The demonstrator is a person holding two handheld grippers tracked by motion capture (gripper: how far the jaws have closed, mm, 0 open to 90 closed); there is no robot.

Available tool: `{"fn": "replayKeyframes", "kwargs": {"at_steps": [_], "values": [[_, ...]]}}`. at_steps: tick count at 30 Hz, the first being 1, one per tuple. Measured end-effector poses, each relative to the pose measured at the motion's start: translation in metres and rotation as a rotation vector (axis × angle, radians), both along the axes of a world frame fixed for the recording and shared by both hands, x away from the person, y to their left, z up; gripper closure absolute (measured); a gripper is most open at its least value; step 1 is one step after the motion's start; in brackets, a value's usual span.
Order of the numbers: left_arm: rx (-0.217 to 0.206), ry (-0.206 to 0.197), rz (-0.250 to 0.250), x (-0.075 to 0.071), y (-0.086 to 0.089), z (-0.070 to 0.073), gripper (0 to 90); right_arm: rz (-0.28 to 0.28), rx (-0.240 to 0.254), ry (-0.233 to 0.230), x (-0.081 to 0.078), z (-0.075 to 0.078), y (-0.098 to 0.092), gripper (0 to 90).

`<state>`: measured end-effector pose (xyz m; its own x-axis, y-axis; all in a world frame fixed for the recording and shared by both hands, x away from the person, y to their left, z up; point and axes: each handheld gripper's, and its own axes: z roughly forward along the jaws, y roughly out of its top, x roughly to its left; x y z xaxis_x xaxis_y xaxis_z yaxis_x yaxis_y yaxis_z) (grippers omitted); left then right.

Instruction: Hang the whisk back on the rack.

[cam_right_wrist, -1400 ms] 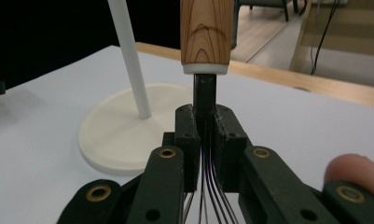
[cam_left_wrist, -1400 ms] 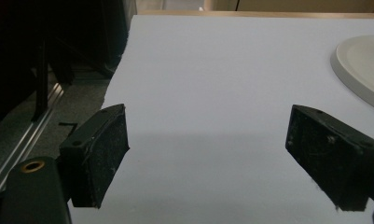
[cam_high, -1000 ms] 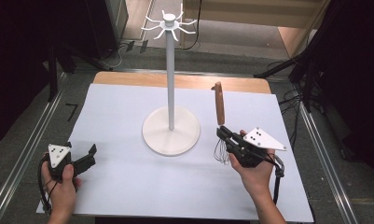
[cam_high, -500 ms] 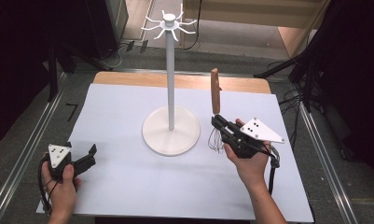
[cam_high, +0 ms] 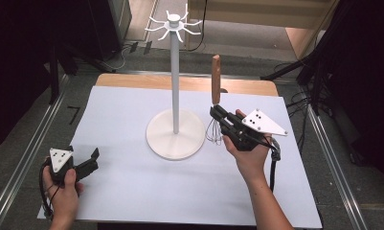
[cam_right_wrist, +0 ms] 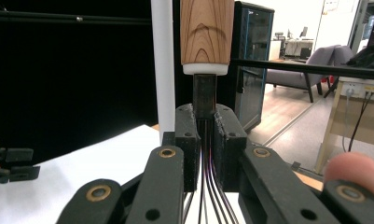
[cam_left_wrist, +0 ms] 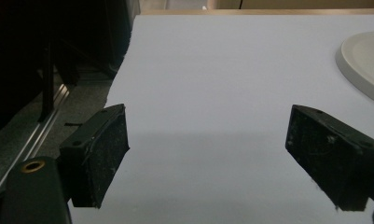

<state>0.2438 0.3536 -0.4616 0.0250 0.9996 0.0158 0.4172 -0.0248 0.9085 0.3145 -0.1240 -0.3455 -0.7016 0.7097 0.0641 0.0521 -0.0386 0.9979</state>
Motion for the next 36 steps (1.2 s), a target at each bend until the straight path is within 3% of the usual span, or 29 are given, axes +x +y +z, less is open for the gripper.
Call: {"fn": "replayKeyframes", "kwargs": {"at_steps": [24, 36], "values": [[0.003, -0.002, -0.002, 0.000, 0.000, 0.000, 14.2, 0.021, 0.027, -0.069, 0.016, 0.030, 0.021, 83.4], [0.004, -0.002, -0.001, 0.000, 0.000, 0.000, 14.2, 0.040, 0.046, -0.072, 0.025, 0.039, 0.027, 83.4]]}}
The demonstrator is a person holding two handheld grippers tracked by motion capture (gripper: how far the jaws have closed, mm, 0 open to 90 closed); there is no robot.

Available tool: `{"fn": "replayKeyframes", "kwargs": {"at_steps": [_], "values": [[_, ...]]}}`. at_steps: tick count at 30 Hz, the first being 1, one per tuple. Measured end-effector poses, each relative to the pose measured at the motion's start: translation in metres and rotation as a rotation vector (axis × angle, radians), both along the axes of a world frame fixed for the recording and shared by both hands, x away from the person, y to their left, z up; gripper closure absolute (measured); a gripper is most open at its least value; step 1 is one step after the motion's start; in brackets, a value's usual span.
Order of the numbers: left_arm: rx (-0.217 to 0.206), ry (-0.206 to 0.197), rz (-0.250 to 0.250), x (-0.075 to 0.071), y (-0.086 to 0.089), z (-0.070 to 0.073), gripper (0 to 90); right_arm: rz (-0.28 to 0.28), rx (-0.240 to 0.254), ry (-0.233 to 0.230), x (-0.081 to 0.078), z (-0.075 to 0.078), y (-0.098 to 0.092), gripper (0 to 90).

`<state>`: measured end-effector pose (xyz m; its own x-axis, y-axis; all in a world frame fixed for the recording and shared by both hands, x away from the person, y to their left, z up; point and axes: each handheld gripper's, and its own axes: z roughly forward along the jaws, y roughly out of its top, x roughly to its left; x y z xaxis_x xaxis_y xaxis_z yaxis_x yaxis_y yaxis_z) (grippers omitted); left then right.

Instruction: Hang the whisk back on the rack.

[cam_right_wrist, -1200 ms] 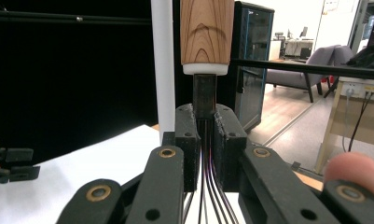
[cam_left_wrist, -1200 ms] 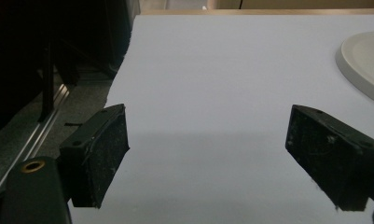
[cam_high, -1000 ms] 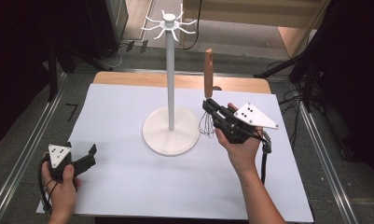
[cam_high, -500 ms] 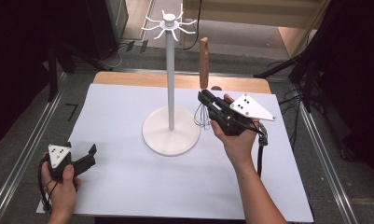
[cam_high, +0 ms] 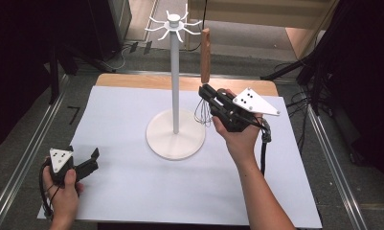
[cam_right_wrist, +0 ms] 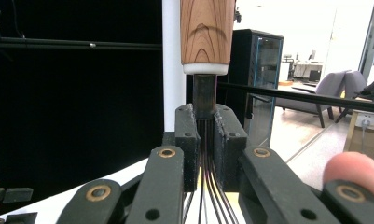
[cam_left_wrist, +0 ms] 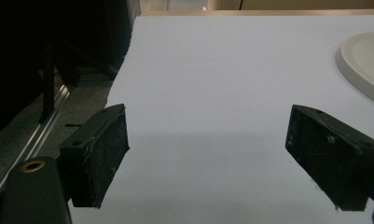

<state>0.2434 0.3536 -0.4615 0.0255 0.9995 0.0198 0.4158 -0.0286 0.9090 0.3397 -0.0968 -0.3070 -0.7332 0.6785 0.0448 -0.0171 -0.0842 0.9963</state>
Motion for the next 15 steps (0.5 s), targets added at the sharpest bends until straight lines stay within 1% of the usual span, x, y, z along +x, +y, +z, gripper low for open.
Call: {"fn": "replayKeyframes", "kwargs": {"at_steps": [5, 6, 8, 11, 15], "values": [[-0.001, -0.001, 0.000, 0.0001, 0.0001, 0.0000, 14.2, 0.006, -0.003, -0.004, 0.0011, 0.0051, 0.0027, 83.5], [-0.001, 0.000, 0.000, 0.0000, 0.0000, 0.0000, 14.2, 0.008, -0.006, -0.011, 0.0018, 0.0061, 0.0031, 83.4], [-0.001, -0.001, -0.001, 0.0001, 0.0001, 0.0000, 14.2, 0.010, -0.007, -0.006, 0.0020, 0.0071, 0.0042, 83.4], [-0.001, -0.001, -0.001, 0.0000, 0.0001, 0.0000, 14.2, 0.013, -0.009, -0.011, 0.0036, 0.0076, 0.0054, 83.4], [0.000, -0.001, 0.000, 0.0000, 0.0000, 0.0000, 14.2, 0.018, -0.001, 0.003, 0.0043, 0.0072, 0.0055, 83.4]]}}
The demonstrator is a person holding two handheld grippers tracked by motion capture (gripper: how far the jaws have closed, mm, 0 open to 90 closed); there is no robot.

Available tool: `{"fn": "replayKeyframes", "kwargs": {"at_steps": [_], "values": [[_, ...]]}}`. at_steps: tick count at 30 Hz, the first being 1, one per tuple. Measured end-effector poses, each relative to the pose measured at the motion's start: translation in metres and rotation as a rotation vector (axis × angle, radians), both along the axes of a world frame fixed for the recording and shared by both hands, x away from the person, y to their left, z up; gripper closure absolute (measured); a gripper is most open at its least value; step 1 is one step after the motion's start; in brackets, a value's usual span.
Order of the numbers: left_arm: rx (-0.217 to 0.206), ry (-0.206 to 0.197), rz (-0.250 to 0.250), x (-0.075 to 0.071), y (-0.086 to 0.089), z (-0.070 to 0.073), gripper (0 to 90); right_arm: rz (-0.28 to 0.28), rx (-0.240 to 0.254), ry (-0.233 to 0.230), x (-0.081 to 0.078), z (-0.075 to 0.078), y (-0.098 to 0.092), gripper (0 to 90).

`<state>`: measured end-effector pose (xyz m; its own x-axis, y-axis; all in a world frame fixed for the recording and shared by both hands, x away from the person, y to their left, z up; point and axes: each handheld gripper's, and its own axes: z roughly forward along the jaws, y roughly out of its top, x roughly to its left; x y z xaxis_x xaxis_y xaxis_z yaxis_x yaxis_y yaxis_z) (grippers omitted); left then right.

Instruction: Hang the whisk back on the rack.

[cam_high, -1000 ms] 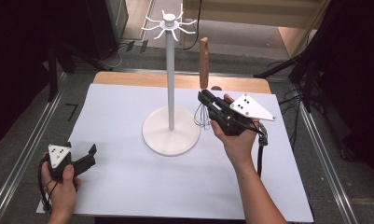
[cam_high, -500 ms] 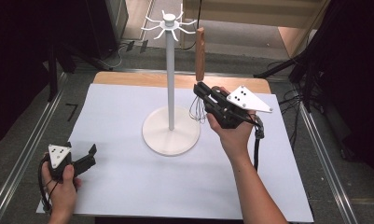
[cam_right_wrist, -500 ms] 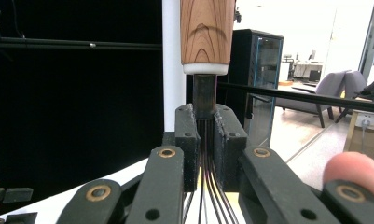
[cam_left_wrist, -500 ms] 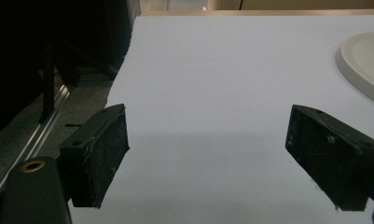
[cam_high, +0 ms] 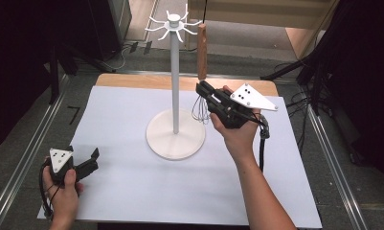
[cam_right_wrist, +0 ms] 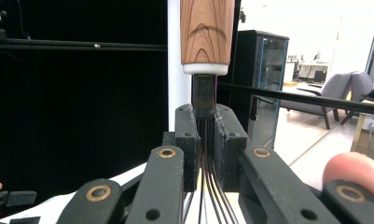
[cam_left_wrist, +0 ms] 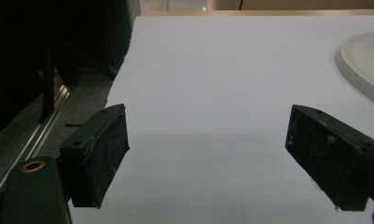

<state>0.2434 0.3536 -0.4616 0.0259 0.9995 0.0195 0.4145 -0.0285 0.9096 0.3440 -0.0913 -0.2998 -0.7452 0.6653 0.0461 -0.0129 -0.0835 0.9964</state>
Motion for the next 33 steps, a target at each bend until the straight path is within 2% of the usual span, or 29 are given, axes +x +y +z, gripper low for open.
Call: {"fn": "replayKeyframes", "kwargs": {"at_steps": [21, 33], "values": [[0.001, 0.000, -0.001, 0.000, 0.000, 0.000, 14.2, 0.028, 0.017, 0.028, 0.008, -0.002, 0.002, 83.4], [0.001, -0.002, -0.002, 0.000, 0.000, 0.000, 14.2, 0.072, 0.024, 0.047, 0.013, -0.003, 0.004, 83.4]]}}
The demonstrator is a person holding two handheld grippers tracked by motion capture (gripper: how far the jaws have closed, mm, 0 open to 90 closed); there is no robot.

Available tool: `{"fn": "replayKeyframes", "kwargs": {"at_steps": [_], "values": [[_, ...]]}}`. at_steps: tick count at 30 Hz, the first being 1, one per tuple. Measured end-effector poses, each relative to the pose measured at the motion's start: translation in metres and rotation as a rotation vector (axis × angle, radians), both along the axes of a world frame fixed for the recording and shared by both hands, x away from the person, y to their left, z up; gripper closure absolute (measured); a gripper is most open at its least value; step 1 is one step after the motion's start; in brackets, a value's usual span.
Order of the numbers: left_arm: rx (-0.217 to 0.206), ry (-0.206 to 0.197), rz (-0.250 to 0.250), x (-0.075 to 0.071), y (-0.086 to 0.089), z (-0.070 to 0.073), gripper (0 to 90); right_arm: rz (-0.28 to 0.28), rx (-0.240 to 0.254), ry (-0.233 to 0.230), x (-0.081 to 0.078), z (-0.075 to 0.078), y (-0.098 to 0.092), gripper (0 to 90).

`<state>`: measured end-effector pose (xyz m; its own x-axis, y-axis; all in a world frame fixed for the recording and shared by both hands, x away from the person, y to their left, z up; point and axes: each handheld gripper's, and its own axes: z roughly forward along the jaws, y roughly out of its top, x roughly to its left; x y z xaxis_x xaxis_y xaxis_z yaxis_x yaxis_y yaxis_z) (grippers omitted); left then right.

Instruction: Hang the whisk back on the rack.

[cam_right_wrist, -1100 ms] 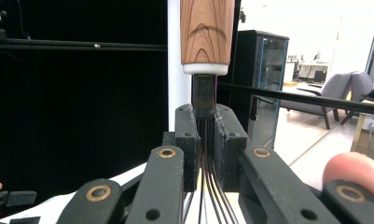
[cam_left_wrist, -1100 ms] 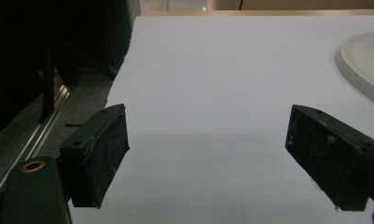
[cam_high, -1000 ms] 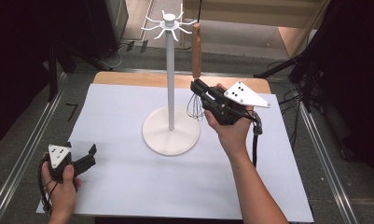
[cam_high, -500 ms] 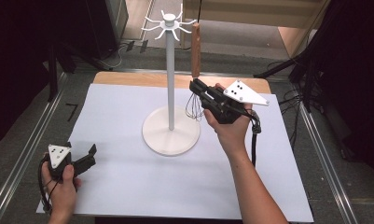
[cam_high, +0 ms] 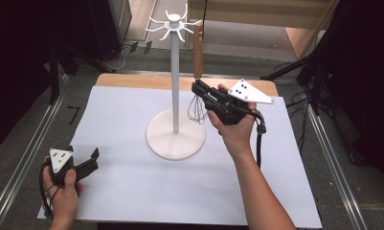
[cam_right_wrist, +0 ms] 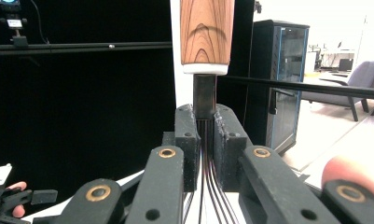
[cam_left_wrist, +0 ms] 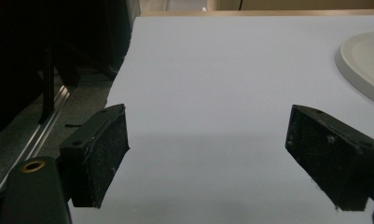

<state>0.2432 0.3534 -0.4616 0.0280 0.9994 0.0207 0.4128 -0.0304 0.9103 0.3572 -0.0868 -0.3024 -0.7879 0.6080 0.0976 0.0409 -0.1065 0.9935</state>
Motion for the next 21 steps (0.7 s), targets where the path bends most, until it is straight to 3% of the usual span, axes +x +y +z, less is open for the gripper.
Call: {"fn": "replayKeyframes", "kwargs": {"at_steps": [21], "values": [[0.000, 0.002, -0.002, 0.000, 0.000, 0.000, 14.2, -0.024, -0.011, -0.030, 0.007, -0.007, 0.010, 83.4]]}}
